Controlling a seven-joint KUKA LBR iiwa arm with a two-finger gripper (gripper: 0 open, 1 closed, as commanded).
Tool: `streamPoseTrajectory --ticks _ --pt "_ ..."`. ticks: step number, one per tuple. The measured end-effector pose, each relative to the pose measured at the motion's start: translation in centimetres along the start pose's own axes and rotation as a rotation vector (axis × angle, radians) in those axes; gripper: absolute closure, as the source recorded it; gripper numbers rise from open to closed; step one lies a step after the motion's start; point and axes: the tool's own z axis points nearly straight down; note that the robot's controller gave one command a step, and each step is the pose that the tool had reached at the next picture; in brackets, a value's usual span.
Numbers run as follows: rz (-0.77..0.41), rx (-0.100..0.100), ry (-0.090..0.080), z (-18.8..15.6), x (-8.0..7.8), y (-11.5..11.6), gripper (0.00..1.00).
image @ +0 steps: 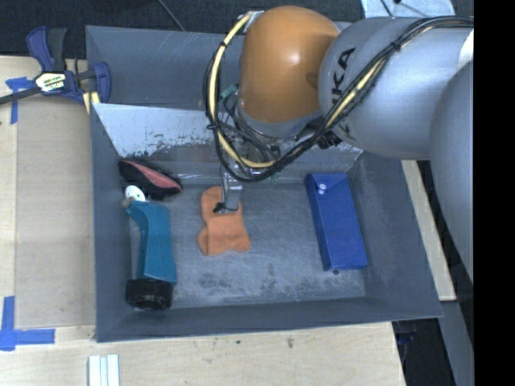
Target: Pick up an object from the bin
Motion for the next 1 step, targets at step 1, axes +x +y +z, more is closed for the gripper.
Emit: streamPoseTrajectory --ticks 1 --pt "0.002 -0.002 -0.009 -0.54 -0.17 -0.04 0.0"
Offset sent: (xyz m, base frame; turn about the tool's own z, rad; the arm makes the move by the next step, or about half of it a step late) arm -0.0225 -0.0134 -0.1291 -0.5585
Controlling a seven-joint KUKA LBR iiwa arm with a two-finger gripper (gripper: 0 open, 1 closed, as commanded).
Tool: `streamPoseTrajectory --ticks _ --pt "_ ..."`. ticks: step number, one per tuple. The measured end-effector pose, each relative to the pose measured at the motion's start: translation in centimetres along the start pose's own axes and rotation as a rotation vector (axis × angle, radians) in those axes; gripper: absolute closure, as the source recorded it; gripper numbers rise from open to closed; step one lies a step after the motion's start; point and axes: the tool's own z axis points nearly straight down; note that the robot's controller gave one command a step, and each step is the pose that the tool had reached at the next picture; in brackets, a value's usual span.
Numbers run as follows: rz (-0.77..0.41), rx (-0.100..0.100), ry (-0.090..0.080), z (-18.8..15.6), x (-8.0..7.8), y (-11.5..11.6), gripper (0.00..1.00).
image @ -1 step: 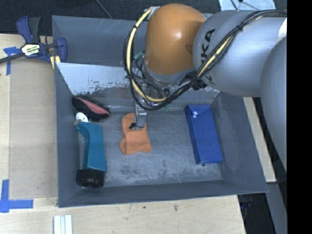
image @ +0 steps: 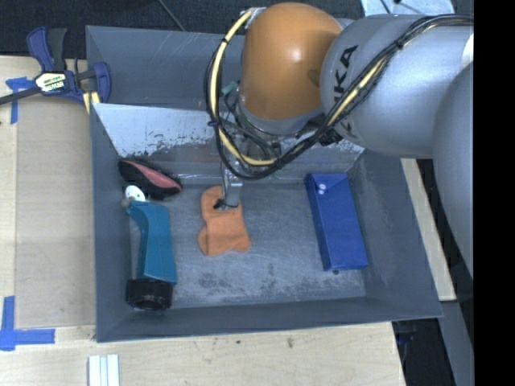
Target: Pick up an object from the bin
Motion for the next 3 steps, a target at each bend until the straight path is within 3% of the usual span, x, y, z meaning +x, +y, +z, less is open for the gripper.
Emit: streamPoseTrajectory --ticks 1,2,3 --pt "-0.203 0.0 -0.006 4.4 0.7 -0.4 0.0" --pt "-0.614 0.0 0.002 7.3 -0.3 -0.9 0.0" --pt "-0.774 0.0 0.002 7.8 0.2 -0.6 0.0"
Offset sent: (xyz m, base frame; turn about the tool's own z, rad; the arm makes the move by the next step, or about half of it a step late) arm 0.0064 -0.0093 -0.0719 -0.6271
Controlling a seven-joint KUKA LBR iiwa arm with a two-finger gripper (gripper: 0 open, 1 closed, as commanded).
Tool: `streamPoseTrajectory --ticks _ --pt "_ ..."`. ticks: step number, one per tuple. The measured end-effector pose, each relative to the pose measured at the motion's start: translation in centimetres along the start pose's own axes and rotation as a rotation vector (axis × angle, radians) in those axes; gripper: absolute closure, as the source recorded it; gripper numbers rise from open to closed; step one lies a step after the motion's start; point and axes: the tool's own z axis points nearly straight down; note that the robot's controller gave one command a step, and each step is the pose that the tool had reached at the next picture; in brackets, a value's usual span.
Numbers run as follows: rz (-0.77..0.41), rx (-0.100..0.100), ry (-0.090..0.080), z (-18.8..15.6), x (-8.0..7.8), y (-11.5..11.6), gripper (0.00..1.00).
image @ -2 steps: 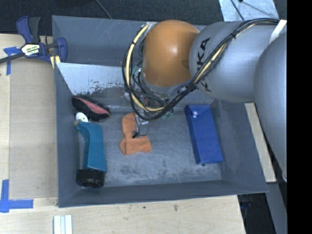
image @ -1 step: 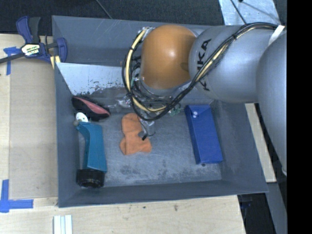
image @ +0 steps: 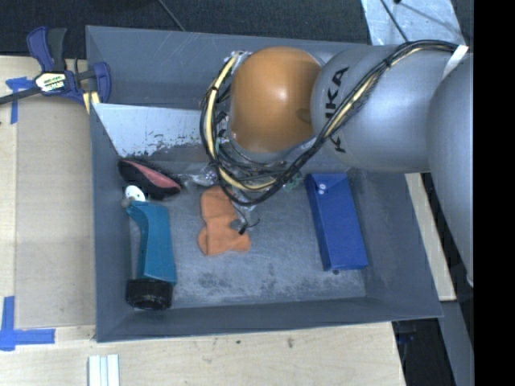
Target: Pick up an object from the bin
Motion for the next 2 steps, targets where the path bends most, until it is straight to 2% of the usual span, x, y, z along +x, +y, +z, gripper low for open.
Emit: streamPoseTrajectory --ticks 1,2 --pt "-0.359 0.0 -0.001 4.6 -0.52 0.68 0.0" --pt "-0.475 0.002 -0.005 5.44 -0.68 0.72 1.0"
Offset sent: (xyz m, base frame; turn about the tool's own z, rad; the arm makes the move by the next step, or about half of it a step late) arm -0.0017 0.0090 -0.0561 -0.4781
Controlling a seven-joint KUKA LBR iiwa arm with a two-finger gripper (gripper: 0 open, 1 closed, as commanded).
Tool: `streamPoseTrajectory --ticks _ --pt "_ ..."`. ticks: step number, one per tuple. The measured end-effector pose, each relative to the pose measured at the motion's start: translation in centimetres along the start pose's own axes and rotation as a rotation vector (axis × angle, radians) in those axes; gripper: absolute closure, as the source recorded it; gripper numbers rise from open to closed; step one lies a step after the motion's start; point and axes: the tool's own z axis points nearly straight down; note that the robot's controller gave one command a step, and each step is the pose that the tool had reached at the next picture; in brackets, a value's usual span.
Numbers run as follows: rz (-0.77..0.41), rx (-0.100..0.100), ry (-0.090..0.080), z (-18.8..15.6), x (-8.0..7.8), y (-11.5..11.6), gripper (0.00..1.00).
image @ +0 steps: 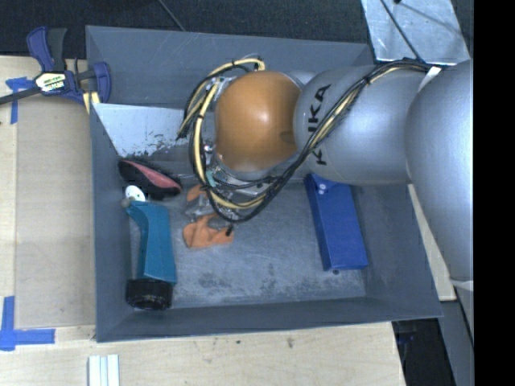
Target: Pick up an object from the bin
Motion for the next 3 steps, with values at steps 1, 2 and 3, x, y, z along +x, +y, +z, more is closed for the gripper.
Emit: streamPoseTrajectory --ticks 1,2,3 --pt "0.001 0.0 0.0 0.0 0.0 0.0 1.0" --pt "0.001 -0.001 0.0 -0.2 0.0 0.0 1.0" --pt "0.002 -0.005 0.003 -1.1 0.1 0.1 1.0"
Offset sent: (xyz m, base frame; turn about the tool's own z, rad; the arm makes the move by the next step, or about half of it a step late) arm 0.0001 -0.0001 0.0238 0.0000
